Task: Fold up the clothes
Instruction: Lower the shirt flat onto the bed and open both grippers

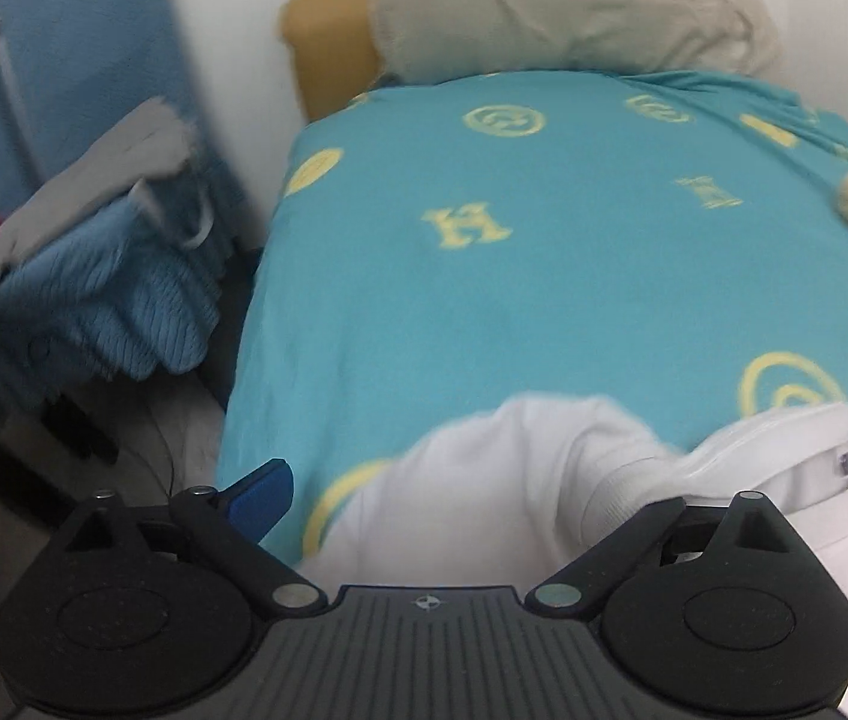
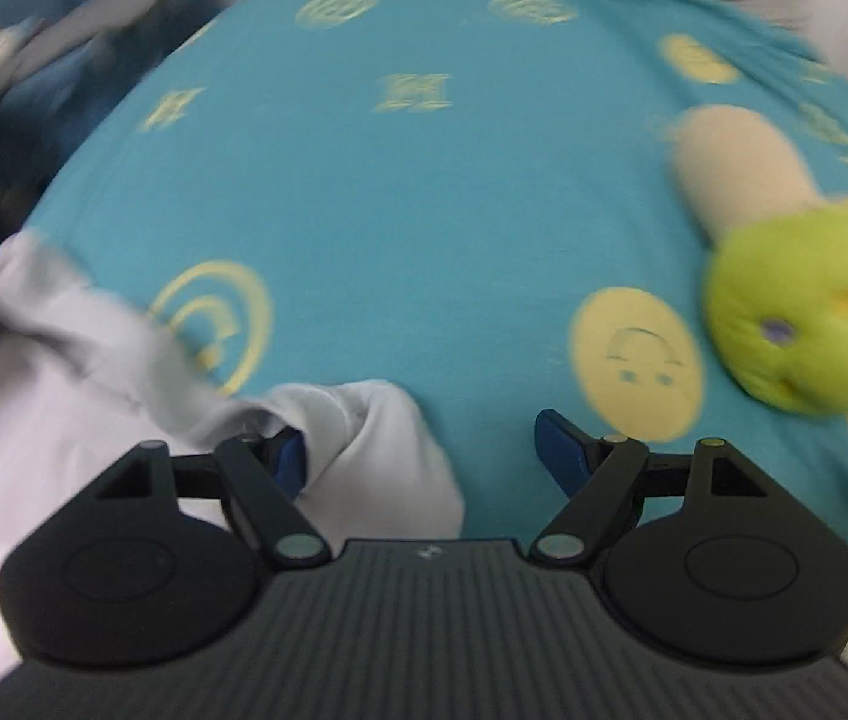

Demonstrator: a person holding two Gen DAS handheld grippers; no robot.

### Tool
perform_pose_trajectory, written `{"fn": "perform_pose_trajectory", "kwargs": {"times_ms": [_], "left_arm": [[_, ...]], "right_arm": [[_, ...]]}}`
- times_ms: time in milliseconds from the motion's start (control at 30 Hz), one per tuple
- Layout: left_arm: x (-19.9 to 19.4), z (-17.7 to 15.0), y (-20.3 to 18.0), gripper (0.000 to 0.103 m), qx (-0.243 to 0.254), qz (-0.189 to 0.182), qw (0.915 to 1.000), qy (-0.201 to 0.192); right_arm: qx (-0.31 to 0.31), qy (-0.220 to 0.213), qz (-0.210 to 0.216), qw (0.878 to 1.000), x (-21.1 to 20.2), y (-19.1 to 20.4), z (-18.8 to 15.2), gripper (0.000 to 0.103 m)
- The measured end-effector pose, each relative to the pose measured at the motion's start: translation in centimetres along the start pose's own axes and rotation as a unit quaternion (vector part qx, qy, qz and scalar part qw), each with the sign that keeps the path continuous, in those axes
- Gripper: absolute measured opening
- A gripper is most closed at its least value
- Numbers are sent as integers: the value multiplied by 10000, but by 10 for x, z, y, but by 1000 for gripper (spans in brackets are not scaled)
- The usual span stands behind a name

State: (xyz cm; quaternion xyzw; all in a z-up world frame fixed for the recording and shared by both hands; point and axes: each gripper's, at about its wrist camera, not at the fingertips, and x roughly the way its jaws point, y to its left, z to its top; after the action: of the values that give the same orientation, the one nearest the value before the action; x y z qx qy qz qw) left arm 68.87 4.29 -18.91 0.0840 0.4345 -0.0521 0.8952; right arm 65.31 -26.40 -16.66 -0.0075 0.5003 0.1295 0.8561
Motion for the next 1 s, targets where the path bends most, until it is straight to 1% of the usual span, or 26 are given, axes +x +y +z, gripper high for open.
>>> {"fn": "perform_pose_trajectory", "kwargs": {"times_ms": [33,67,133,167,200,267,300,367,433,500,600,667,767,833,900,967,1000], "left_arm": [[-2,5,4,103,-14,-360,9992,151],[-7,9,8,103,-28,-556,9982,213],[-25,10,13,103,-47,-544,9985,86],[-38,8,15,103,-61,-477,9988,-71],[-51,3,18,103,-114,-497,9985,-192],[-79,-9,24,103,-282,-567,9971,-418],[-95,-18,27,103,-387,-534,9961,-578],[-130,-39,34,103,-649,-489,9926,-901],[-169,-71,38,103,-1026,-514,9864,-1180],[-212,-106,36,103,-1254,-526,9819,-1322],[-270,-163,30,103,-1429,-317,9764,-1588],[-308,-203,27,103,-1639,-319,9711,-1704],[-347,-249,33,103,-2138,-503,9611,-1673],[-371,-270,40,103,-2367,-503,9576,-1562],[-389,-283,50,103,-2601,-517,9529,-1473],[-396,-292,67,103,-2970,-570,9434,-1361],[-396,-296,77,103,-3232,-636,9353,-1291]], "right_arm": [[75,30,277,9996,-5,-1,5,78],[176,8,503,9986,-11,-2,10,78],[532,-325,670,9958,-27,-5,13,79],[709,-492,752,9934,-35,-7,14,79],[873,-663,778,9909,-43,-7,15,79],[1119,-1010,533,9871,-58,-3,9,79],[1178,-1103,459,9858,-65,0,5,79],[1171,-1377,286,9831,-89,13,-9,79],[1116,-1670,153,9795,-118,30,-38,79],[1098,-1922,69,9752,-148,48,-71,79],[1156,-2110,123,9706,-196,72,-130,79],[1205,-2222,157,9674,-228,85,-170,78],[1171,-2432,189,9627,-270,103,-222,78],[1255,-2522,212,9593,-295,111,-252,78],[1441,-2537,280,9561,-316,118,-280,78],[1629,-2437,403,9552,-330,124,-301,78],[1672,-2446,475,9539,-335,127,-310,78]]}}
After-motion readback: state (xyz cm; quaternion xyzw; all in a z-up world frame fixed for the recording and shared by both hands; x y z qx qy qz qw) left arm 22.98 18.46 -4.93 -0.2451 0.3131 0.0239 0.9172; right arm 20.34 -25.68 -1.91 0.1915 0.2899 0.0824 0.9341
